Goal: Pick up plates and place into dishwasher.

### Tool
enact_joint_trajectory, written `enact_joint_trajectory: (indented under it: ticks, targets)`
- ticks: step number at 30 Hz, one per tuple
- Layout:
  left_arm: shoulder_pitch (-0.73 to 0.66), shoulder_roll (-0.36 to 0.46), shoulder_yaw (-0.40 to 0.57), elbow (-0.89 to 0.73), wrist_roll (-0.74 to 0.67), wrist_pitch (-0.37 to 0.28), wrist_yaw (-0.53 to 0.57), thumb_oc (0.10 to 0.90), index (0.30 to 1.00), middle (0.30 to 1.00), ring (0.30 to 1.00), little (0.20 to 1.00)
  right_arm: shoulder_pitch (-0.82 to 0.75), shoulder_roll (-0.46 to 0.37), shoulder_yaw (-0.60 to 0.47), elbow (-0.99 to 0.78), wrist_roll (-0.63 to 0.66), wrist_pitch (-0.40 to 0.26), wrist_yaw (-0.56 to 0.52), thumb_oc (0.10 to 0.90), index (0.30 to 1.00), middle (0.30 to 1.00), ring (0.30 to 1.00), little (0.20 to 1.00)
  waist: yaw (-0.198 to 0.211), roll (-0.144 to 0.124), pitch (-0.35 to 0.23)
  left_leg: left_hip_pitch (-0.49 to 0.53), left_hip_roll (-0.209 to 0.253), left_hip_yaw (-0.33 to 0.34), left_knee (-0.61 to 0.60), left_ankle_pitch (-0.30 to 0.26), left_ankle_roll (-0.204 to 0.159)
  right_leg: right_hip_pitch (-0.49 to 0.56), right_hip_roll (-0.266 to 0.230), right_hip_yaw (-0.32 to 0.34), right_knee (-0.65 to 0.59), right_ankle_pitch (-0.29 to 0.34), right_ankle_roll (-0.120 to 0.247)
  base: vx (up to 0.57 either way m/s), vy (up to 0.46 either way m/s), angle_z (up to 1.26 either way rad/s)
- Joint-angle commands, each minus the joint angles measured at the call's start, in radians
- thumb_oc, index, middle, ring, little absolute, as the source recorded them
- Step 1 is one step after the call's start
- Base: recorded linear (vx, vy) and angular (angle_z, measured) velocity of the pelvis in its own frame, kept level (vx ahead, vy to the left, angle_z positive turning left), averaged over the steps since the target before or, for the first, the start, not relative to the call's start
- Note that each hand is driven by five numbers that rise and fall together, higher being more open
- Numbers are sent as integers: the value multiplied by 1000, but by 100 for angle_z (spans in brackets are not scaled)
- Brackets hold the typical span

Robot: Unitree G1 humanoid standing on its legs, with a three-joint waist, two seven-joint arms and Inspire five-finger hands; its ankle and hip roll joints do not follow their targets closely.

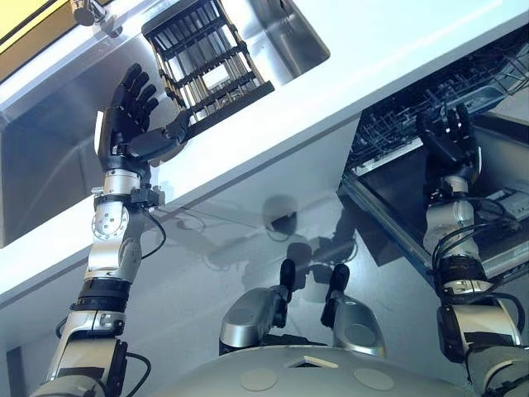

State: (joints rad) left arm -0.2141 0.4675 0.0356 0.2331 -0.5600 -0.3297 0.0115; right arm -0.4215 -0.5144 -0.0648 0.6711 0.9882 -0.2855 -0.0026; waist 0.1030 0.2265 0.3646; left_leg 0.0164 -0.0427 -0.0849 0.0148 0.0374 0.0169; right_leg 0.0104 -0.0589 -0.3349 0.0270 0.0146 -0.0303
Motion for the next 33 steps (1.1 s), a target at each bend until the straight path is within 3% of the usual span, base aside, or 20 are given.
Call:
enact_joint_trajectory:
  ticks: [1, 3, 4, 6, 14, 22, 33]
  targets:
    - [62, 99, 14, 1, -28, -35, -3, 800, 900, 900, 900, 900, -306, 107, 243, -234, -174, -151, 154, 800, 900, 900, 900, 900, 116, -101, -91, -61, -90, -25, 119, -113, 29, -68, -76, 22, 321, -232, 35, 79, 18, 1]
    - [65, 101, 12, 2, -26, -37, -10, 800, 900, 900, 900, 900, -316, 109, 248, -225, -273, -139, 29, 800, 900, 900, 900, 900, 122, -111, -96, -56, -93, -21, 122, -119, 35, -59, -77, 23, 309, -222, 43, 59, 15, 5]
    - [68, 99, 12, -4, -26, -35, -9, 800, 900, 900, 900, 900, -309, 109, 243, -217, -406, -108, -72, 800, 900, 900, 900, 900, 121, -117, -97, -51, -95, -19, 126, -125, 38, -53, -76, 27, 304, -218, 49, 45, 17, 6]
    - [79, 100, 17, -38, -21, -28, 4, 800, 900, 900, 900, 900, -266, 84, 249, -211, -540, -31, -172, 800, 900, 900, 900, 900, 114, -129, -100, -49, -95, -7, 131, -130, 46, -47, -72, 39, 283, -201, 58, 11, 4, 2]
    - [89, 87, 46, -78, 15, -38, 20, 800, 900, 900, 900, 900, -43, 5, 197, -132, -667, 146, -217, 800, 900, 900, 900, 900, 67, -166, -93, -26, -79, 43, 142, -156, 64, -37, -65, 79, 261, -162, 91, -19, -21, -8]
    - [107, 71, 90, -99, 31, -29, 45, 800, 900, 900, 900, 900, 206, 1, 40, -133, -650, 120, -200, 800, 900, 900, 900, 900, -1, -182, -116, 26, -63, 89, 60, -145, 68, -35, -42, 122, 238, -132, 118, -18, -28, -19]
    - [86, 72, 102, -92, 41, -23, 61, 800, 900, 900, 900, 900, 285, -7, -65, -144, -607, 105, -186, 800, 900, 900, 900, 900, -60, -189, -118, 43, -50, 131, 39, -152, 61, -29, -11, 148, 186, -146, 113, -31, -40, -15]
